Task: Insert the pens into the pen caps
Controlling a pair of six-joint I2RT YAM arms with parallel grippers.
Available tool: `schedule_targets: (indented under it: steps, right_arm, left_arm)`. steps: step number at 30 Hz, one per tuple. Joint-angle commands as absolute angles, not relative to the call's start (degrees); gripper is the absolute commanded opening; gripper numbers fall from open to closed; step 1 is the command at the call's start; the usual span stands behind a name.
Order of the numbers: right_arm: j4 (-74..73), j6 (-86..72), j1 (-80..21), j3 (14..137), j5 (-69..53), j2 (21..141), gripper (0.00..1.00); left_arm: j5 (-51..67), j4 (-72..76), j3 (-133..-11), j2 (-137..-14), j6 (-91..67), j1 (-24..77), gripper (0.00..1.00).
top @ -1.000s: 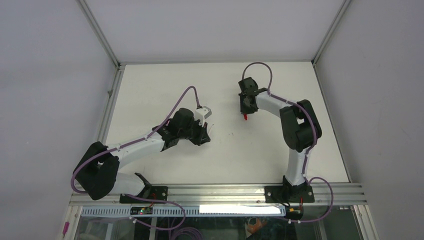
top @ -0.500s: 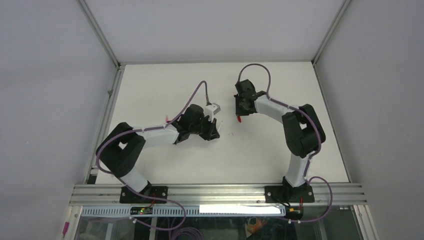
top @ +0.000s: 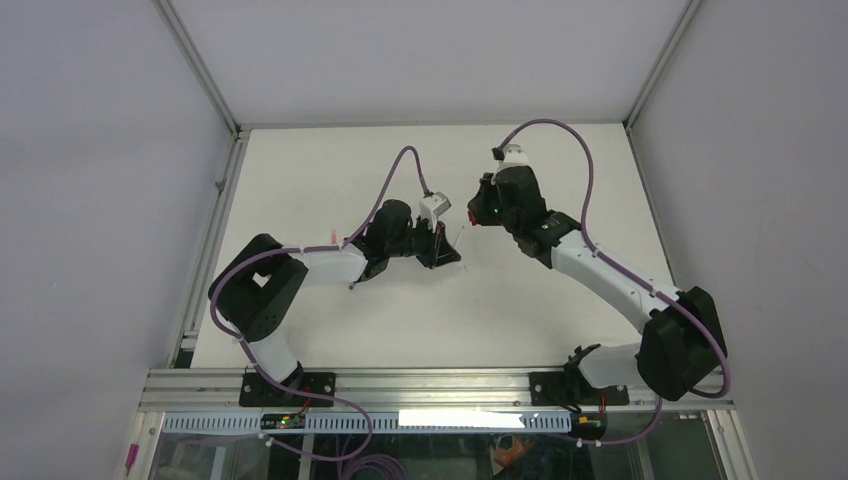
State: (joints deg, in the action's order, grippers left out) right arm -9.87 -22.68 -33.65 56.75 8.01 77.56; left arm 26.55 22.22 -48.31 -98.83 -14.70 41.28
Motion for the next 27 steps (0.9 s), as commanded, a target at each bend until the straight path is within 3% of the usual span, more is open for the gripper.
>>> schedule_targets:
  steps: [1,13,21,27]
  right_arm:
    - [-5.10,-22.68,-35.38,55.82,11.54,71.94,0.06]
    - [-1.41,-20.90,-40.23,54.88,13.00,63.40,0.06]
    - [6.62,-20.09,-42.25,53.21,10.54,59.05,0.06]
    - [11.54,-21.59,-42.80,50.37,6.83,56.69,0.06]
  left_arm:
    - [29.02,27.83,-48.64,-96.18,-14.95,41.57,0.00]
    - [32.37,26.49,-48.29,-92.30,-13.17,41.92,0.00]
    - [40.42,45.49,-46.94,-94.30,-24.70,42.01,0.00]
    - [40.22,38.89,-46.58,-88.00,-20.88,42.65,0.00]
